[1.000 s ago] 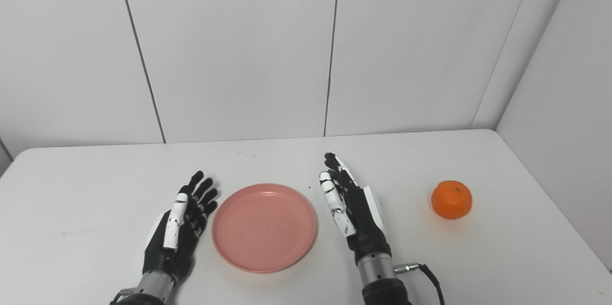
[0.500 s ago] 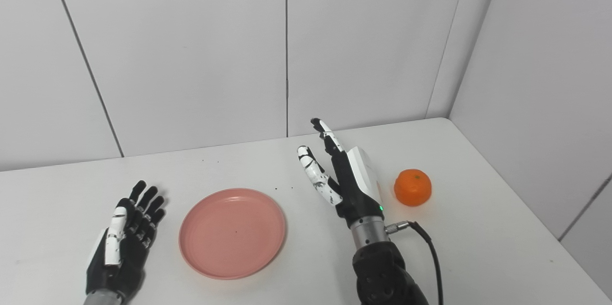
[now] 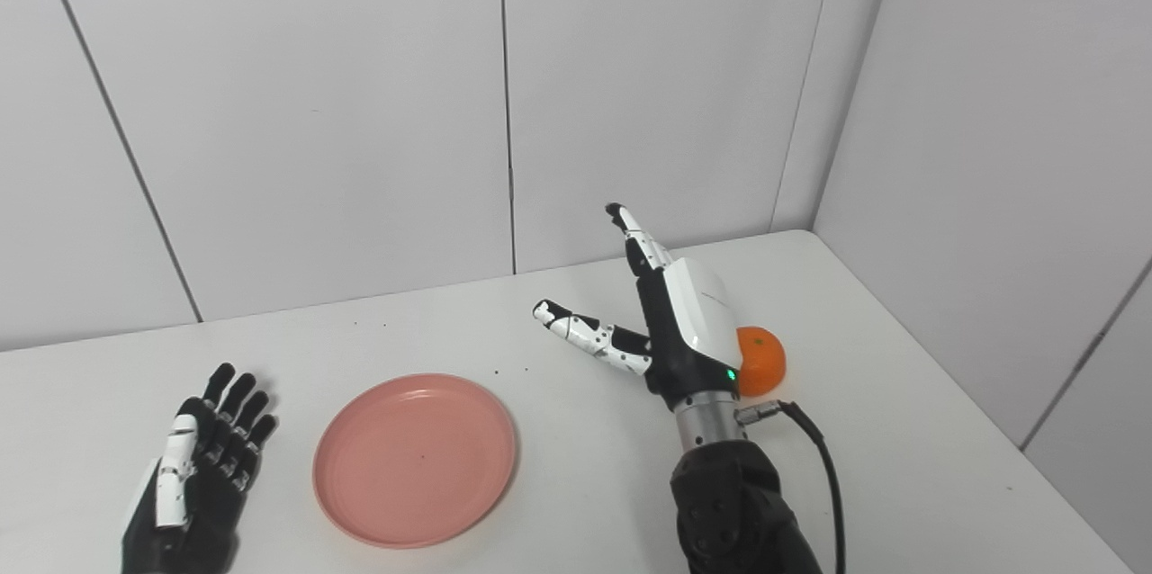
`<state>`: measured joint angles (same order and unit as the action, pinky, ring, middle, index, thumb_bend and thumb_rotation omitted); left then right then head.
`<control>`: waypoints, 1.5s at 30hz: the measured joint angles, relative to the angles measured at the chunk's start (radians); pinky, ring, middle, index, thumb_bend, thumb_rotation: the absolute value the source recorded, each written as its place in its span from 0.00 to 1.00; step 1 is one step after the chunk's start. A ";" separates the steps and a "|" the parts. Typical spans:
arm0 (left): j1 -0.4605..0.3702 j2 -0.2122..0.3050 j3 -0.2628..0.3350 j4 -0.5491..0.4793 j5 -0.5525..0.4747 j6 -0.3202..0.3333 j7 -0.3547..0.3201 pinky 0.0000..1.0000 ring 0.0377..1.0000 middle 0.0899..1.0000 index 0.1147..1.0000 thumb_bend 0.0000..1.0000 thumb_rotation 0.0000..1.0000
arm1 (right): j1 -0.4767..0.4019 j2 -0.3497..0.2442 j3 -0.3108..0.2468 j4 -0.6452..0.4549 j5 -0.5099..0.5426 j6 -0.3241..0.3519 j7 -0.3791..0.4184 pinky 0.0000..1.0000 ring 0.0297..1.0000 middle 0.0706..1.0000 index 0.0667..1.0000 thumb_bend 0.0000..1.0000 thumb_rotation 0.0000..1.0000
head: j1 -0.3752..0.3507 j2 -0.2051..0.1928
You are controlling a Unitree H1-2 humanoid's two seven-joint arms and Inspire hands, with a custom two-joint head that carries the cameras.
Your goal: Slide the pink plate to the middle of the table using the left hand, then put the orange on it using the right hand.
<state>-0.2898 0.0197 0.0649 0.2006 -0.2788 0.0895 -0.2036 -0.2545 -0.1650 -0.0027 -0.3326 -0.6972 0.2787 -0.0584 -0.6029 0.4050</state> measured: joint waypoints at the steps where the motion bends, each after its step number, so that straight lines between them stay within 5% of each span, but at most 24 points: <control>1: 0.000 0.000 0.000 -0.001 0.000 0.000 0.001 1.00 0.99 0.99 1.00 0.30 1.00 | -0.001 -0.002 -0.005 0.000 -0.016 0.006 0.000 0.71 0.81 0.87 0.91 0.72 0.69 | 0.000 0.000; 13: 0.000 0.007 0.004 -0.019 -0.013 0.035 0.005 1.00 1.00 1.00 1.00 0.30 1.00 | -0.002 -0.032 -0.073 0.026 -0.078 0.012 -0.069 0.80 0.88 0.91 0.91 0.77 0.60 | -0.020 -0.003; 23: -0.001 0.009 0.009 -0.018 -0.022 0.044 0.005 1.00 1.00 1.00 1.00 0.31 1.00 | -0.002 -0.050 -0.110 0.029 -0.107 0.039 -0.071 0.77 0.88 0.92 0.94 0.79 0.56 | -0.034 -0.003; 33: -0.003 0.011 0.014 -0.015 -0.023 0.044 0.005 1.00 1.00 1.00 1.00 0.30 1.00 | -0.001 -0.072 -0.116 0.028 -0.171 0.160 -0.012 0.72 0.87 0.95 0.97 0.85 0.58 | -0.037 0.003; 45: -0.005 0.016 0.014 -0.010 -0.023 0.044 -0.003 1.00 1.00 1.00 1.00 0.31 1.00 | 0.001 -0.074 -0.160 0.052 -0.200 0.188 0.040 0.73 0.90 0.97 1.00 0.90 0.58 | -0.044 0.008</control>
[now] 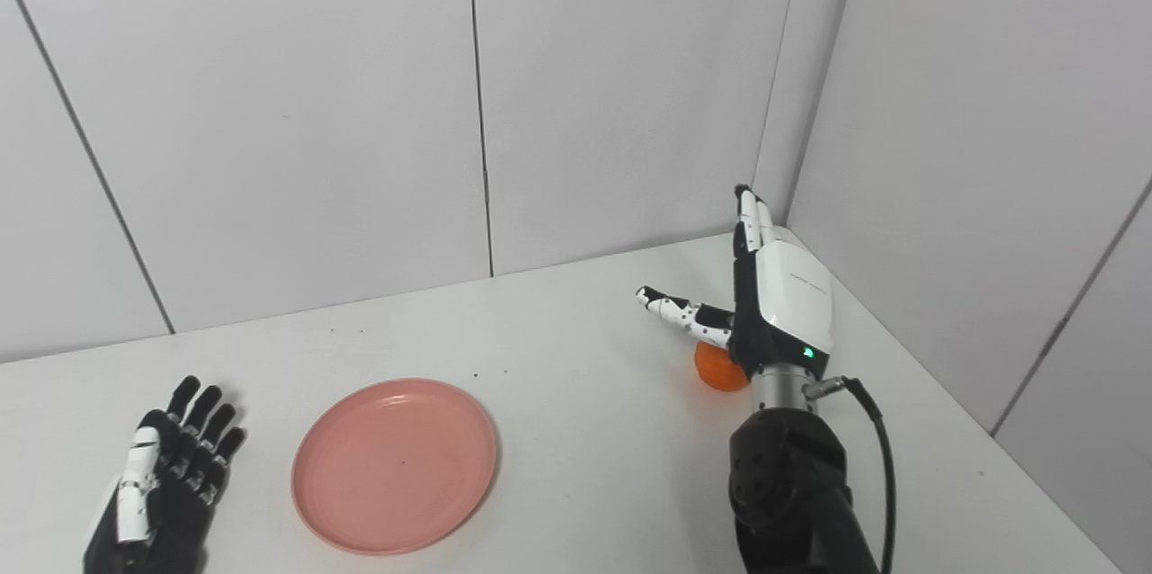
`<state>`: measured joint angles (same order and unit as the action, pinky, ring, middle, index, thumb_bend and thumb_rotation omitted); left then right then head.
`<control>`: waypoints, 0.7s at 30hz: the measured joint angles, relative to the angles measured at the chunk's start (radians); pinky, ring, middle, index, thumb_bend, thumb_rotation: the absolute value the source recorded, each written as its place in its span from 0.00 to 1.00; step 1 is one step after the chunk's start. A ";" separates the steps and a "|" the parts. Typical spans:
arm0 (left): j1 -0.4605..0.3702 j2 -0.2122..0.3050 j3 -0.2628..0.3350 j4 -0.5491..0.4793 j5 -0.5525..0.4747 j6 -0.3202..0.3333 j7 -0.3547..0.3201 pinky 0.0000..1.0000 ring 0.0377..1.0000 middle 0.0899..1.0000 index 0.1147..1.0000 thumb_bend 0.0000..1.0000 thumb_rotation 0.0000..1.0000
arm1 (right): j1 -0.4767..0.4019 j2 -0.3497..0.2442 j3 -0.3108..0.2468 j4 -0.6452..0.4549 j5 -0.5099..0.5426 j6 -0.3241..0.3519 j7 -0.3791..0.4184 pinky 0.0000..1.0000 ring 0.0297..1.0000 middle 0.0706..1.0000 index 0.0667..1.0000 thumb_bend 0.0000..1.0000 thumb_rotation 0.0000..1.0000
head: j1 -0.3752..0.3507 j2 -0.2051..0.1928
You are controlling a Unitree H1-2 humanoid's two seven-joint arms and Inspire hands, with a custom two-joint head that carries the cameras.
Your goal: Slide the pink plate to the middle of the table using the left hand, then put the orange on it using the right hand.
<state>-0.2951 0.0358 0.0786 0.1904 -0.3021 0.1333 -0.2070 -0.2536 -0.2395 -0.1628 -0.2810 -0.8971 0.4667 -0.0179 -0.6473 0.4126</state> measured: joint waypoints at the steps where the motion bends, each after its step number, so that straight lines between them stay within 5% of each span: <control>1: 0.000 0.000 0.000 0.000 0.000 0.000 0.000 1.00 1.00 1.00 1.00 0.31 1.00 | 0.000 0.000 -0.006 0.002 -0.004 0.001 0.007 0.74 0.90 0.97 1.00 0.91 0.58 | 0.000 0.000; 21: 0.001 0.002 0.002 -0.014 -0.008 0.014 0.002 1.00 1.00 1.00 1.00 0.30 1.00 | -0.023 0.001 -0.072 0.112 -0.062 0.006 0.150 0.75 0.90 0.95 0.99 0.99 0.55 | -0.003 0.021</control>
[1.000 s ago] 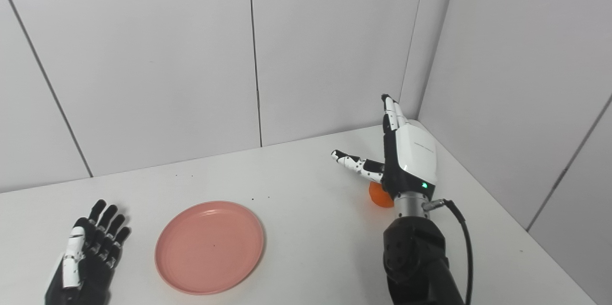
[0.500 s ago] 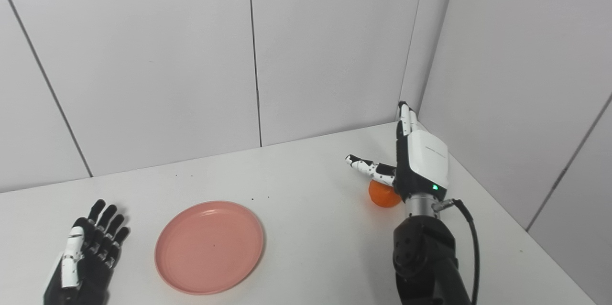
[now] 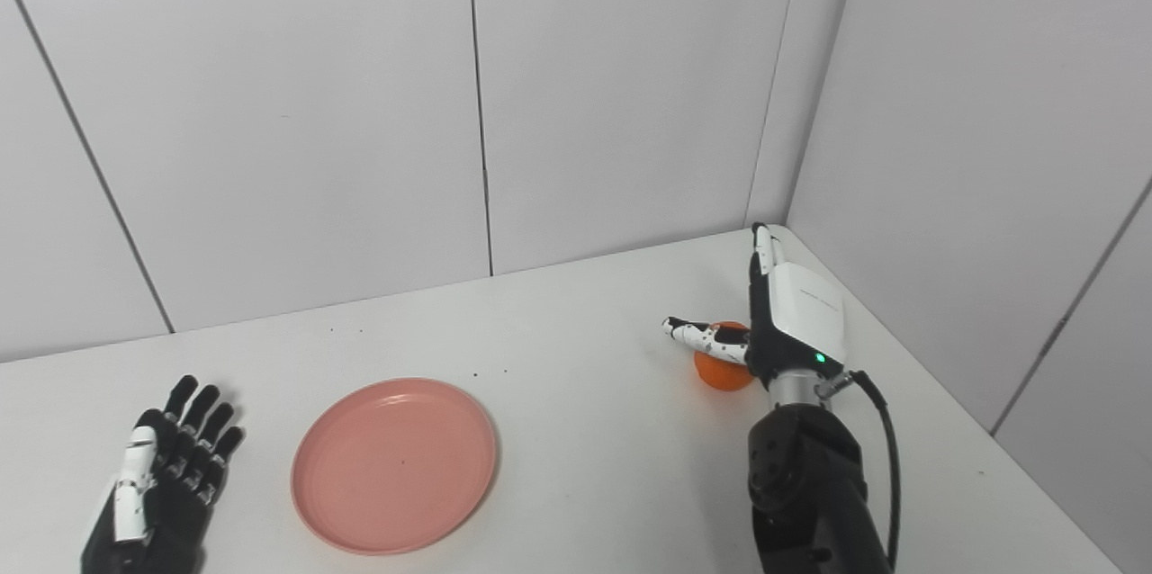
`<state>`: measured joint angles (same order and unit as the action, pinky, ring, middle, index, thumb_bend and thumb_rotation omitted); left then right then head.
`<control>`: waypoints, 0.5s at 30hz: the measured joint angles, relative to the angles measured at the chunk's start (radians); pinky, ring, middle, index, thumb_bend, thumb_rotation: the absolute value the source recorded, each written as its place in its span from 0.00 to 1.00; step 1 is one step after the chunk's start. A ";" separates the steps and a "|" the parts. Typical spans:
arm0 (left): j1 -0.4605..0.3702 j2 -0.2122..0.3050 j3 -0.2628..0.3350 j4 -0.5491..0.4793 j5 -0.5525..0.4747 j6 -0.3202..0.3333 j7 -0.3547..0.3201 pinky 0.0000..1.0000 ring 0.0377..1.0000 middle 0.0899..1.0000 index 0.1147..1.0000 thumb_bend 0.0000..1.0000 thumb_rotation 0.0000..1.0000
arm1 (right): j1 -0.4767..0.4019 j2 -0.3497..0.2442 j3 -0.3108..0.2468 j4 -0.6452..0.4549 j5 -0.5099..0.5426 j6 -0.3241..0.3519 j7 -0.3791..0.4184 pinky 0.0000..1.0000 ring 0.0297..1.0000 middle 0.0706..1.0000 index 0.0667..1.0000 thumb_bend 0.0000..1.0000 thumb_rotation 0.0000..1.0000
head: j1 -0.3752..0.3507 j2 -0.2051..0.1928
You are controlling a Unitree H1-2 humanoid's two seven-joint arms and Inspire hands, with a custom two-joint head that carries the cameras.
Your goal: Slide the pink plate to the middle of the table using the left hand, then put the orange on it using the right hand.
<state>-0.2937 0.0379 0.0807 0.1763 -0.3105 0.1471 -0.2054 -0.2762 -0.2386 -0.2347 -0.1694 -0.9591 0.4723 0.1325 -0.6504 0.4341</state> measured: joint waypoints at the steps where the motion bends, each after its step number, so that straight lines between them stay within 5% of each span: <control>1: 0.001 0.001 0.000 -0.003 0.000 0.003 0.001 1.00 1.00 1.00 1.00 0.30 1.00 | -0.003 0.000 -0.001 0.007 0.003 0.000 0.005 0.75 0.90 0.95 0.99 0.99 0.55 | 0.002 0.000; 15: 0.006 0.002 0.002 -0.028 0.000 0.040 0.009 1.00 1.00 1.00 1.00 0.30 1.00 | -0.009 -0.012 0.006 0.067 0.045 0.000 0.033 0.77 0.90 0.95 0.97 1.00 0.56 | 0.000 0.018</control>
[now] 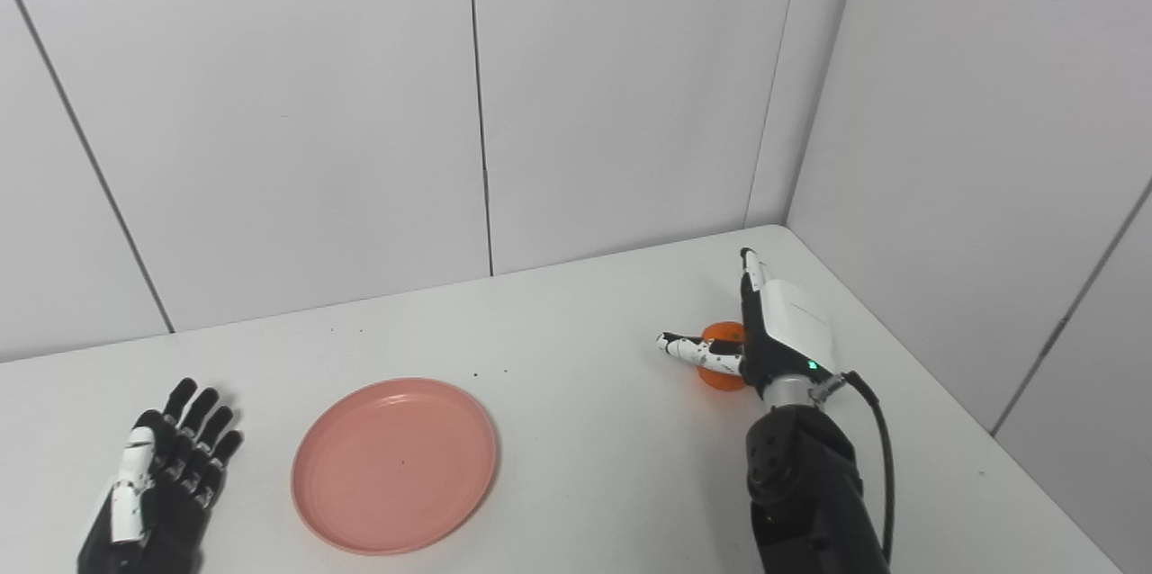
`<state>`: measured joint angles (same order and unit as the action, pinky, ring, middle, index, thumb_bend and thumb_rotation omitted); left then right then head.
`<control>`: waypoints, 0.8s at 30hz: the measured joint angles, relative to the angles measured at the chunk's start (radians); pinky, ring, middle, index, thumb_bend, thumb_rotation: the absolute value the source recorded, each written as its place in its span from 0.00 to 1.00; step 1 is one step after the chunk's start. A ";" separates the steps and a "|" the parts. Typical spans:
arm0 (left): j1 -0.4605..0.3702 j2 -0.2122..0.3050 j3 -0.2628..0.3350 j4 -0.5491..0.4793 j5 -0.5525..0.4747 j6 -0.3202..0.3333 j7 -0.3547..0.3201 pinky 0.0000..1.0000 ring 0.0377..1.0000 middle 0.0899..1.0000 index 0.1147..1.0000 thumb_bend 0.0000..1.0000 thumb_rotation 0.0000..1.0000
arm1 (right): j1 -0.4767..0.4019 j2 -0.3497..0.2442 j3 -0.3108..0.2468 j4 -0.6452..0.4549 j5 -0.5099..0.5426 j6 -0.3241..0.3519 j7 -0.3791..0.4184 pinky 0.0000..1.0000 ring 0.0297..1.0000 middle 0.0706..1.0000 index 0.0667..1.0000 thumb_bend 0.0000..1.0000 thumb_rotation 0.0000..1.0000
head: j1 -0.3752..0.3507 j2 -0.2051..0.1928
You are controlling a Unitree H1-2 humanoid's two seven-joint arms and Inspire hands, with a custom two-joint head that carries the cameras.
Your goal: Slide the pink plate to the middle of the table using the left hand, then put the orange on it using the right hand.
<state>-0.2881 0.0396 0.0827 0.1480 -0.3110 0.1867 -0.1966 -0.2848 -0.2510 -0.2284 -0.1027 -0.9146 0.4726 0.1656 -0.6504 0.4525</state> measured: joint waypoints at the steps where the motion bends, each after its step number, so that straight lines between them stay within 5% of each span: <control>1: 0.001 0.000 0.000 -0.002 0.000 0.001 0.001 1.00 1.00 1.00 1.00 0.30 1.00 | -0.003 -0.002 0.001 0.006 0.000 0.000 0.000 0.77 0.90 0.95 0.97 1.00 0.56 | 0.000 0.003; 24: 0.010 0.001 0.004 -0.043 -0.013 0.065 0.019 1.00 1.00 1.00 1.00 0.29 1.00 | -0.028 -0.024 -0.025 0.062 -0.021 0.000 0.111 0.79 0.92 0.96 0.97 1.00 0.48 | 0.005 0.028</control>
<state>-0.2783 0.0410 0.0871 0.1052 -0.3242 0.2517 -0.1780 -0.3128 -0.2752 -0.2535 -0.0403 -0.9358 0.4729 0.2768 -0.6458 0.4801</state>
